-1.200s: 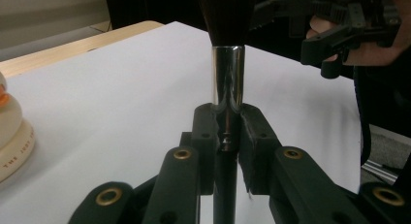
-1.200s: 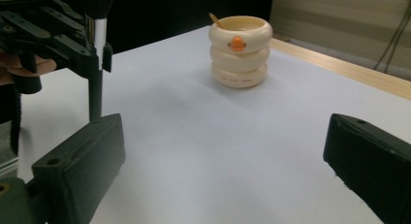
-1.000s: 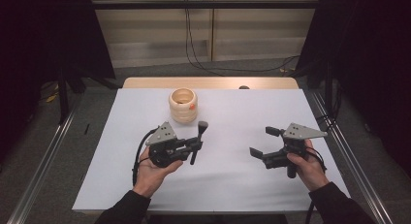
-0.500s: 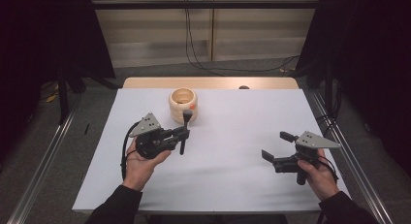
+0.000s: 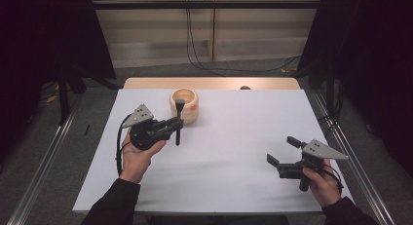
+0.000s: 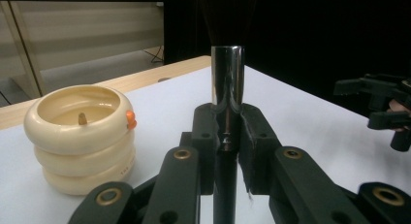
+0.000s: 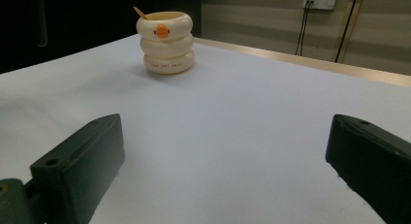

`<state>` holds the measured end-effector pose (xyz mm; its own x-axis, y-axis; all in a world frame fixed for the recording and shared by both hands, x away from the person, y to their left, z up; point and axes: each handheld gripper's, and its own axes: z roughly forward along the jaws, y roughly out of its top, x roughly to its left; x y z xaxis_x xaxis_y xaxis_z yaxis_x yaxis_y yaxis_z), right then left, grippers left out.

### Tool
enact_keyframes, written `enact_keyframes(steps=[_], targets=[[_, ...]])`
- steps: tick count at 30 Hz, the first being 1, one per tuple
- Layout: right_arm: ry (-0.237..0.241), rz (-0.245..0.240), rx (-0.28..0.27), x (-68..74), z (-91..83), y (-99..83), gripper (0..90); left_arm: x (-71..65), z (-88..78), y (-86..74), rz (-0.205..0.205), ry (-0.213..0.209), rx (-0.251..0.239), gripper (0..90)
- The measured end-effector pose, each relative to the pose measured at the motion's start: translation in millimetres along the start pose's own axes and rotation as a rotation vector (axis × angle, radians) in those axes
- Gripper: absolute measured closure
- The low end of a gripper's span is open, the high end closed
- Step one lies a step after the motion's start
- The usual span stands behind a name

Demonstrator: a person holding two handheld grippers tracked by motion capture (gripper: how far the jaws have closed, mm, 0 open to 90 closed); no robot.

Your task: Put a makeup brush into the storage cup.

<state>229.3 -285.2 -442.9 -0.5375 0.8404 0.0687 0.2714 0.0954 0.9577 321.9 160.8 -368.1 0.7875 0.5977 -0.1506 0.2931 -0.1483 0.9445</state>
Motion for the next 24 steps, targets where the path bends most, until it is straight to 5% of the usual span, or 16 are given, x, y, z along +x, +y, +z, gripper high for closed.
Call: enact_keyframes(steps=[6, 18, 24], targets=[[-0.029, 0.016, -0.030, 2.1, -6.4, -2.4, 0.6, 9.3, 0.8, 10.4, -0.012, 0.008, -0.027, 78.8], [-0.010, 0.026, -0.011, 1.9, -3.8, -6.0, 0.1, 25.1, 8.2, 28.2, -0.014, 0.045, -0.051, 78.8], [-0.002, 0.018, -0.005, 2.0, -3.5, -6.2, 0.0, 36.3, 19.2, 37.6, 0.008, 0.079, -0.027, 78.8]])
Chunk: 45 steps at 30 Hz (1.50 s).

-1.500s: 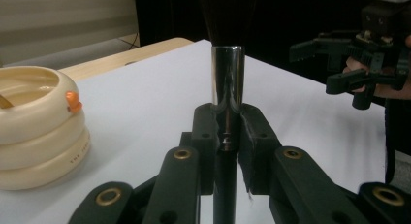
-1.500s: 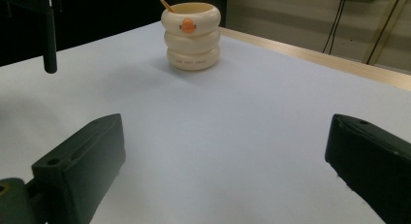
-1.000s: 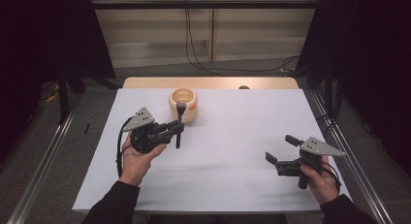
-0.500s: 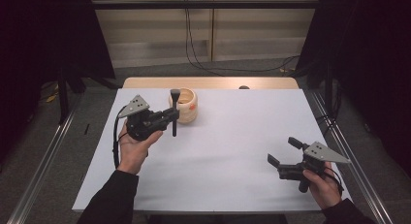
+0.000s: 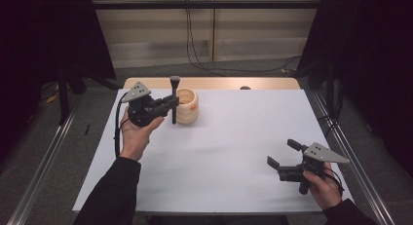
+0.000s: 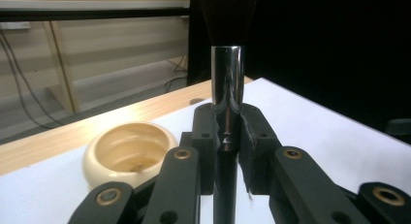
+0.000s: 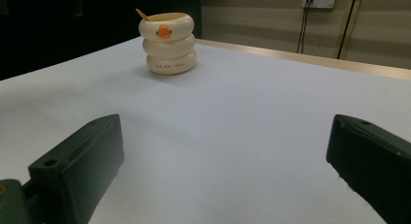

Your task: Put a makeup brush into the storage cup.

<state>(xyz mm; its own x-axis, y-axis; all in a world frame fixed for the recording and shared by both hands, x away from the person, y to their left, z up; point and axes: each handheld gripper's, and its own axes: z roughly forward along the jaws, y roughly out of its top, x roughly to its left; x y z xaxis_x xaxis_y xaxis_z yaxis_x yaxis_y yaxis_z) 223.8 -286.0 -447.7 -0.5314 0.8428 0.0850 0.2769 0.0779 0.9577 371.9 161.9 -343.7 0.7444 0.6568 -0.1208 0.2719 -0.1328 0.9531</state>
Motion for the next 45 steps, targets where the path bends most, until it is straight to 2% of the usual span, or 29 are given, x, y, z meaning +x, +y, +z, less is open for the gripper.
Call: enact_keyframes(steps=[3, 4, 7, 9, 10, 11, 12, 15, 16, 18, 19, 20, 22, 23, 24, 25, 27, 28, 32, 35, 36, 38, 42, 43, 45], targets=[[0.010, 0.007, 0.001, 0.3, 0.1, -0.2, 0.0, 5.1, 2.9, 5.3, 0.007, 0.014, -0.003, 78.8], [0.010, 0.013, 0.003, 0.9, 0.4, -0.4, 0.0, 6.0, 3.9, 7.6, 0.003, 0.033, -0.002, 78.8], [0.013, 0.011, 0.003, 0.1, 0.9, -0.5, 0.0, 10.5, 7.8, 11.9, 0.005, 0.029, -0.009, 78.8], [0.015, 0.013, 0.004, 0.2, 0.9, -0.5, 0.0, 10.9, 10.6, 14.3, 0.002, 0.047, -0.013, 78.8], [0.015, 0.016, 0.004, 0.3, 0.8, -0.5, 0.0, 13.0, 13.7, 16.4, 0.009, 0.028, -0.019, 78.8], [0.015, 0.017, 0.003, 0.2, 0.4, -0.3, 0.0, 12.8, 15.0, 17.5, 0.010, 0.050, -0.015, 78.8], [0.019, 0.023, -0.002, 0.7, 0.5, -0.2, 0.0, 14.2, 17.2, 18.0, 0.004, 0.036, -0.025, 78.8], [0.010, 0.014, 0.001, -0.4, 0.5, -0.5, 0.0, 16.4, 25.1, 20.4, 0.005, 0.054, -0.026, 78.8], [0.014, 0.017, -0.001, -0.1, 0.5, -0.5, 0.0, 18.1, 27.7, 20.9, 0.005, 0.037, -0.027, 78.8], [0.015, 0.017, -0.001, -0.2, 0.5, -0.5, 0.0, 18.6, 31.6, 22.8, 0.013, 0.040, -0.031, 78.8], [0.017, 0.017, -0.001, -0.3, 0.2, -0.6, 0.0, 17.7, 34.0, 23.1, 0.003, 0.044, -0.040, 78.8], [0.022, 0.017, 0.003, -0.4, 0.2, -0.6, 0.0, 17.5, 35.2, 23.8, 0.009, 0.058, -0.035, 78.8], [0.020, 0.022, 0.001, -0.1, 0.2, -0.6, 0.0, 17.0, 40.1, 24.1, 0.010, 0.062, -0.037, 78.8], [0.023, 0.028, -0.001, 0.7, 0.3, -0.4, 0.0, 18.6, 41.6, 24.7, 0.024, 0.055, -0.035, 78.8], [0.024, 0.028, 0.000, 0.9, 0.2, -0.3, 0.0, 18.0, 43.8, 24.4, 0.005, 0.053, -0.049, 78.8], [0.024, 0.028, 0.001, 1.0, 0.2, -0.4, 0.0, 19.0, 46.1, 24.7, 0.014, 0.071, -0.048, 78.8], [0.025, 0.026, 0.005, 0.8, -0.1, -0.5, 0.0, 21.4, 50.5, 24.1, 0.009, 0.065, -0.056, 78.8], [0.026, 0.028, 0.005, 1.0, -0.1, -0.5, 0.0, 22.3, 53.4, 23.3, 0.000, 0.081, -0.054, 78.8], [0.027, 0.034, 0.001, 0.9, 0.3, -0.4, 0.0, 28.3, 61.5, 20.3, -0.017, 0.087, -0.058, 78.8], [0.026, 0.031, 0.003, 0.4, 0.1, -0.4, 0.0, 33.2, 68.1, 17.1, -0.021, 0.099, -0.046, 78.8], [0.027, 0.030, 0.003, 0.2, 0.1, -0.5, 0.0, 36.2, 70.4, 15.6, -0.010, 0.100, -0.031, 78.8], [0.023, 0.034, 0.000, 0.6, 0.3, -0.5, 0.0, 39.0, 73.8, 13.0, -0.028, 0.107, -0.040, 78.8], [0.025, 0.024, 0.005, -0.1, 0.2, -0.9, 0.0, 41.4, 78.1, 10.3, -0.036, 0.114, -0.037, 78.8], [0.027, 0.026, 0.003, 0.0, 0.4, -0.9, 0.0, 42.6, 79.4, 9.3, -0.041, 0.097, -0.047, 78.8], [0.024, 0.029, 0.000, 0.2, 0.2, -0.7, 0.0, 44.0, 82.2, 7.3, -0.024, 0.109, -0.033, 78.8]])
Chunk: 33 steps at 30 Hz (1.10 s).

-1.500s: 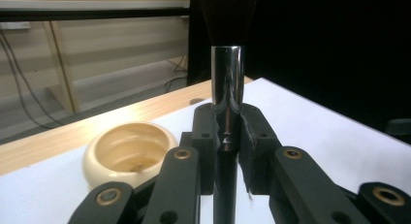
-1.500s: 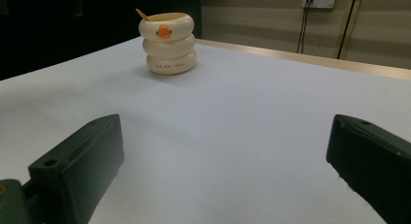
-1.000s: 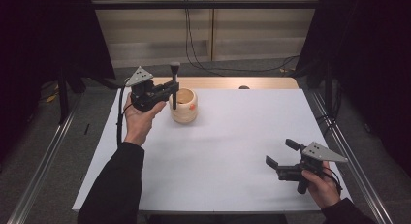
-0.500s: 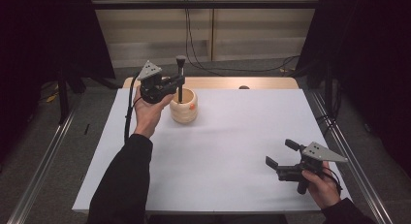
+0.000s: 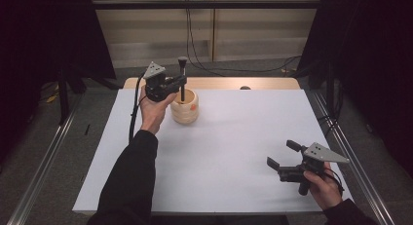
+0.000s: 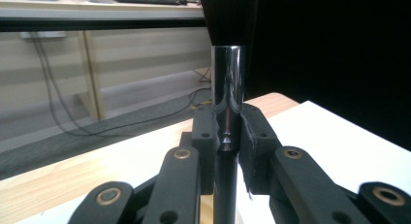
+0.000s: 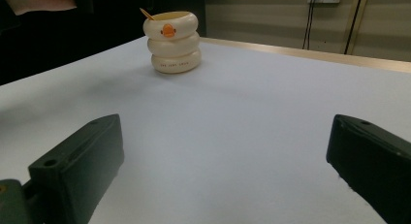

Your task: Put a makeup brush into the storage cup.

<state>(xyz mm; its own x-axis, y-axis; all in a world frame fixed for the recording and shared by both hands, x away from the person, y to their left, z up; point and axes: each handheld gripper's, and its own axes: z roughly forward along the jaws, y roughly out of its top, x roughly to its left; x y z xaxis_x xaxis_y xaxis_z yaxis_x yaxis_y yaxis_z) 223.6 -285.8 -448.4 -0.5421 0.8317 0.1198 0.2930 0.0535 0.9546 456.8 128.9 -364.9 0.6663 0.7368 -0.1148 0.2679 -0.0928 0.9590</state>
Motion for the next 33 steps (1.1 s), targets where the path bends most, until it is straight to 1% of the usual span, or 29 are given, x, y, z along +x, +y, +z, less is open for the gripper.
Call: enact_keyframes(steps=[1, 3, 5, 7, 9, 10, 13, 16, 19, 20, 21, 23, 24, 25, 26, 27, 29, 31, 33], targets=[[-0.002, -0.009, 0.007, -0.1, 0.1, -0.3, 0.0, 0.0, 1.8, -1.7, -0.008, 0.004, 0.007, 78.8], [0.006, -0.008, 0.007, 0.6, 0.2, -0.3, 0.0, 1.1, 4.2, -4.3, -0.002, 0.009, 0.015, 78.8], [0.005, -0.008, 0.014, 0.9, 0.2, -0.7, 0.1, 1.4, 4.8, -6.6, -0.020, 0.015, 0.014, 78.8], [0.005, -0.009, 0.013, 0.6, 0.4, -0.9, 0.1, 0.7, 5.4, -8.7, 0.000, 0.023, 0.025, 78.8], [0.005, -0.007, 0.011, 0.5, 0.4, -0.9, 0.0, 1.6, 5.3, -9.2, -0.015, 0.014, 0.015, 78.8], [0.004, -0.003, 0.010, 0.8, 0.6, -0.8, 0.1, 1.3, 5.6, -9.4, -0.005, 0.018, 0.016, 78.8], [0.006, -0.009, 0.012, 0.8, 0.9, -0.9, 0.1, 0.4, 7.8, -11.2, 0.001, 0.015, 0.020, 78.7], [0.005, -0.012, 0.008, 1.3, 1.2, -1.1, 0.3, 1.1, 10.9, -14.2, 0.011, 0.031, 0.030, 78.8], [0.002, -0.012, 0.008, 1.4, 0.8, -1.1, 0.2, 1.5, 14.6, -18.1, 0.002, 0.022, 0.033, 78.8], [0.003, -0.013, 0.006, 1.3, 0.8, -1.1, 0.2, 1.6, 15.2, -19.0, 0.009, 0.025, 0.038, 78.8], [0.005, -0.012, 0.003, 1.3, 1.0, -1.2, 0.1, 1.2, 16.3, -20.4, 0.003, 0.017, 0.037, 78.7], [0.004, -0.011, 0.001, 1.4, 0.9, -1.2, 0.1, 0.2, 17.9, -22.8, 0.002, 0.025, 0.048, 78.7], [0.004, -0.009, 0.001, 1.7, 0.9, -1.3, 0.1, 0.3, 18.9, -24.1, -0.002, 0.018, 0.045, 78.7], [0.002, -0.007, -0.002, 1.9, 1.0, -1.2, 0.1, 0.5, 18.9, -25.2, 0.002, 0.024, 0.050, 78.7], [0.001, -0.007, -0.002, 2.0, 0.7, -1.2, 0.1, 0.4, 19.4, -26.6, -0.005, 0.019, 0.050, 78.7], [0.000, -0.009, -0.005, 2.1, 0.8, -1.1, 0.1, 0.3, 19.8, -27.6, 0.001, 0.028, 0.061, 78.7], [0.002, -0.007, -0.002, 2.1, 0.7, -1.3, 0.1, 1.1, 20.4, -29.0, 0.007, 0.032, 0.076, 78.7], [0.003, -0.009, -0.002, 2.1, 1.1, -1.4, 0.1, 0.9, 21.1, -29.6, 0.008, 0.029, 0.079, 78.7], [0.004, -0.010, 0.000, 2.0, 1.1, -1.3, 0.1, 1.7, 20.2, -29.8, 0.000, 0.027, 0.076, 78.6]])
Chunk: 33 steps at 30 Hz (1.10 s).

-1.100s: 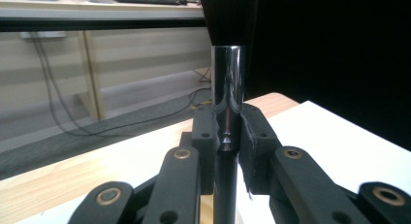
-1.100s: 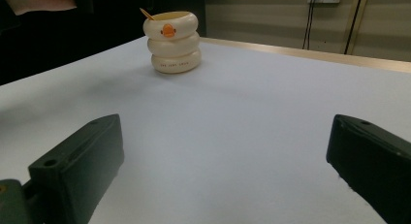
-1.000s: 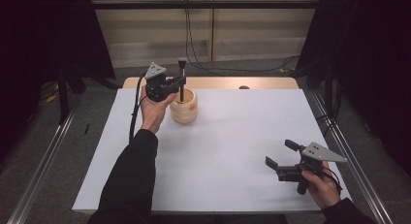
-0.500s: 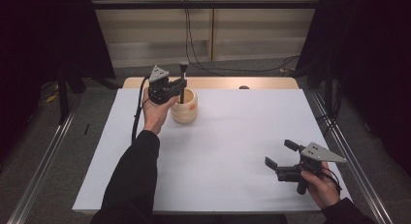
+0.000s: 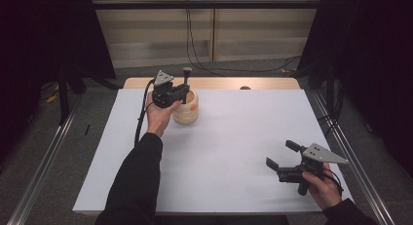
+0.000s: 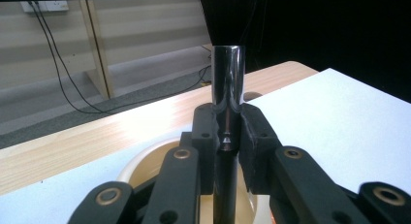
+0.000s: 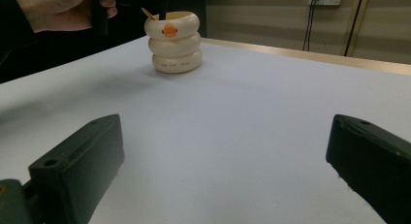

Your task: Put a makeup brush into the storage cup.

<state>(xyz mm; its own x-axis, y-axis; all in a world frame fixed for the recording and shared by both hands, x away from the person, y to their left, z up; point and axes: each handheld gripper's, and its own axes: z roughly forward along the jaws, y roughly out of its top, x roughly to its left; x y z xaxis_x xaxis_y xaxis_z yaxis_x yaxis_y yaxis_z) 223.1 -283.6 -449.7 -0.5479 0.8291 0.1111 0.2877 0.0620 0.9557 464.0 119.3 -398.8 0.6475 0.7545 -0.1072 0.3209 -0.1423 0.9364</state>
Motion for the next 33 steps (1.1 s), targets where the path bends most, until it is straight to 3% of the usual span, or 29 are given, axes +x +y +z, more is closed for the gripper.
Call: enact_keyframes(steps=[13, 22, 29, 33], targets=[[-0.001, 0.003, 0.002, -0.4, 0.0, -0.1, 0.1, 4.3, -0.9, -10.1, -0.019, 0.002, 0.049, 78.1], [-0.004, -0.001, 0.006, -0.8, 0.7, -0.6, 0.2, 4.0, -2.4, -10.5, -0.018, -0.007, 0.033, 72.9], [-0.004, 0.000, 0.007, -1.8, 0.7, -0.9, 0.2, 3.5, -1.8, -10.8, -0.024, -0.007, 0.018, 60.9], [0.004, 0.016, 0.005, -2.3, 0.6, -1.4, 0.2, 2.7, -3.3, -9.4, -0.020, 0.012, 0.007, 47.4]])
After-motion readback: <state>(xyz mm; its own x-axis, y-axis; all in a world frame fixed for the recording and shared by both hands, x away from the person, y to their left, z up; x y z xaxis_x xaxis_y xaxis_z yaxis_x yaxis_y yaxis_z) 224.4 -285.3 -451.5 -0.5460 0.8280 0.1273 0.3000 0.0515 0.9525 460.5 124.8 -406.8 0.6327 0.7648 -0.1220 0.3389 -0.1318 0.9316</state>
